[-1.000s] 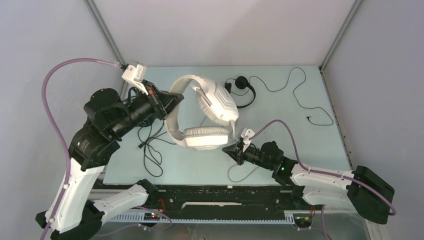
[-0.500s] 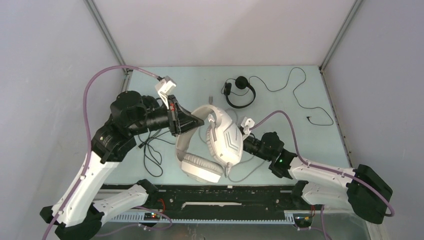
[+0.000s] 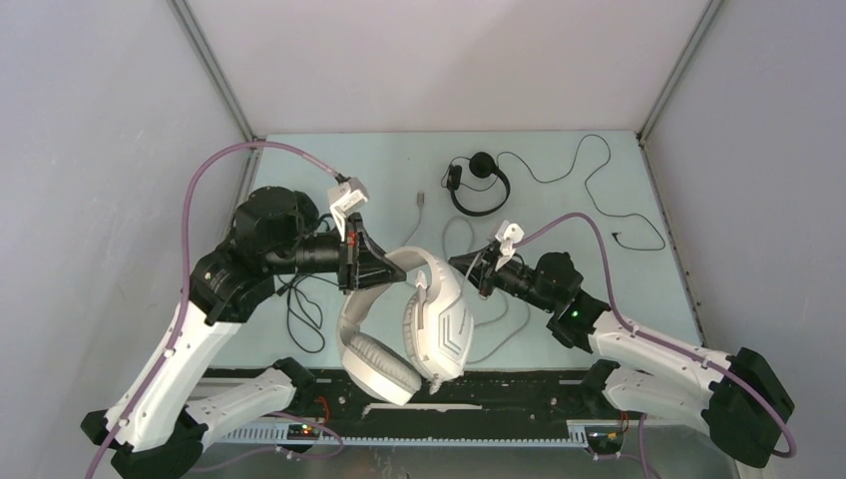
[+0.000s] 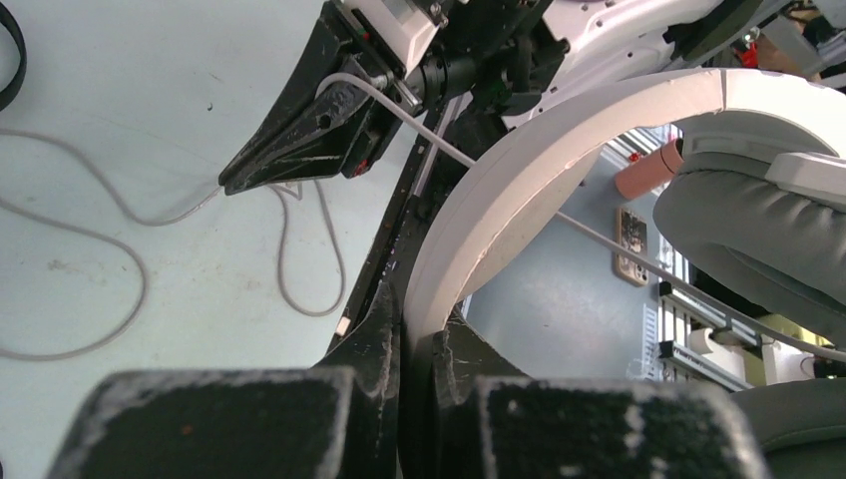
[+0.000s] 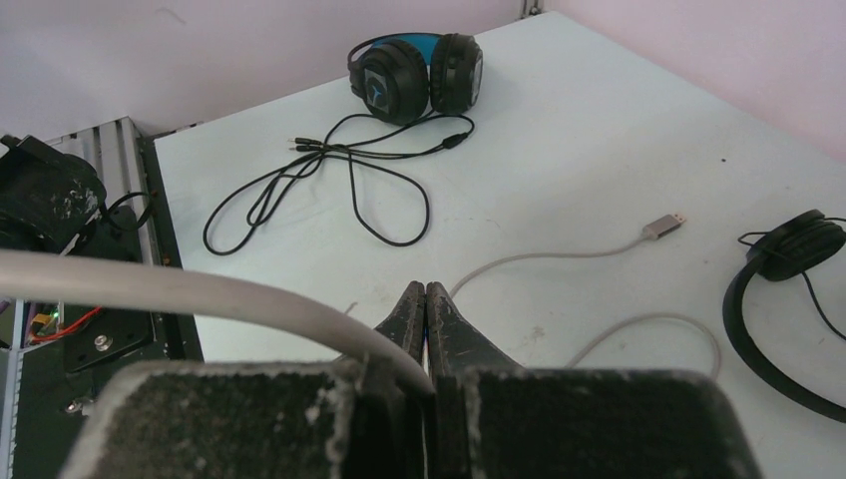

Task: Wrap the headphones
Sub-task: Wrap the headphones cable around the headphones.

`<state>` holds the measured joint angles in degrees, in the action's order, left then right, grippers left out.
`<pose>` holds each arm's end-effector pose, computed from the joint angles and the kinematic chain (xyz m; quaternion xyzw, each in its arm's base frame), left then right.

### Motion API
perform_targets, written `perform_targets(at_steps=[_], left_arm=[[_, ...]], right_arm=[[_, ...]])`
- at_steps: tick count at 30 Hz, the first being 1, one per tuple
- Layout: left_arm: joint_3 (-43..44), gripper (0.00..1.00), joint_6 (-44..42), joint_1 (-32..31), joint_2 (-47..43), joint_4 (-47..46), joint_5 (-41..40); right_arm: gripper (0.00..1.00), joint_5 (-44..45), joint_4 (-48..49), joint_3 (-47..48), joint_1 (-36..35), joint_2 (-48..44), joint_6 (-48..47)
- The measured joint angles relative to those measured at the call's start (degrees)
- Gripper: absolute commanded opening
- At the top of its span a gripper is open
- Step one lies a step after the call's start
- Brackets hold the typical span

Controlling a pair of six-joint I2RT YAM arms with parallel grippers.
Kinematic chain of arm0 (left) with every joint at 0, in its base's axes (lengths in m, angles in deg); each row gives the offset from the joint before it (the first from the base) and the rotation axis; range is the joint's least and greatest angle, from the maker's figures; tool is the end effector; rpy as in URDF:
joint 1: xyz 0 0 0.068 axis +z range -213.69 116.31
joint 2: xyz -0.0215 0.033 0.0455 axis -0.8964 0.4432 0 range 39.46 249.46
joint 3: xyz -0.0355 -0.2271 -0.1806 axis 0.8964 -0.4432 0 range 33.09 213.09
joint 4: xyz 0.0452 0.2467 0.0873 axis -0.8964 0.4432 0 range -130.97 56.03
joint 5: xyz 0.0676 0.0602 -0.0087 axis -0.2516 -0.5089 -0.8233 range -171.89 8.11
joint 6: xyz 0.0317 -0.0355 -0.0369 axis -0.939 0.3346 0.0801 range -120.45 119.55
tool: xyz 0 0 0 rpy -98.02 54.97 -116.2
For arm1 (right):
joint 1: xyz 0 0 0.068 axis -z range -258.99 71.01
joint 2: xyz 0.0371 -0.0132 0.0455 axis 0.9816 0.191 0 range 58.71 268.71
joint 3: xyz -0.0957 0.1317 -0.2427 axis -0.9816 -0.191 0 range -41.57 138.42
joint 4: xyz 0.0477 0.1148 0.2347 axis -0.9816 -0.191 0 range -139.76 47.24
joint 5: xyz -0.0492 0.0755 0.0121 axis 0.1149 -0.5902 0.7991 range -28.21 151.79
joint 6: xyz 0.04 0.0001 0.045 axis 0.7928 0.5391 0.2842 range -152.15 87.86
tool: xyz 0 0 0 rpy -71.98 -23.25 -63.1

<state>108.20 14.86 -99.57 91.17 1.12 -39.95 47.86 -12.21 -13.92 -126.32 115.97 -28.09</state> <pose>0.1045 -0.1124 0.4562 0.3408 0.7092 -0.4974 0.3654 0.1481 0.1765 0.2834 -0.3370 0.6152 0.3834 0.6008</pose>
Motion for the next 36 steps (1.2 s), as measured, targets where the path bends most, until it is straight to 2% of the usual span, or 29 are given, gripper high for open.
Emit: perform_targets(at_steps=[10, 21, 24, 29, 36], left_arm=[[-5.97, 0.00, -0.13, -1.95, -1.64, -3.76, 3.19], [-7.61, 0.00, 0.07, -4.11, -2.62, -7.48, 4.17], [-7.58, 0.00, -2.89, -4.28, -2.58, -3.48, 0.70], [-7.06, 0.00, -8.85, -4.63, -1.03, 5.27, -11.34], [-6.40, 0.00, -15.58, -6.34, 2.36, 13.46, -33.22]], right_arm=[[0.00, -2.62, -2.58, 0.04, 0.48, -1.38, 0.02], [0.00, -4.31, -2.62, 2.01, 0.44, -0.24, 0.96], [0.00, -3.98, -4.02, 2.19, 0.52, -0.87, 1.18], [0.00, -3.28, -11.61, 4.76, 2.21, -2.86, 2.16], [0.00, -9.07, -30.86, 18.86, 4.68, 0.63, 6.34]])
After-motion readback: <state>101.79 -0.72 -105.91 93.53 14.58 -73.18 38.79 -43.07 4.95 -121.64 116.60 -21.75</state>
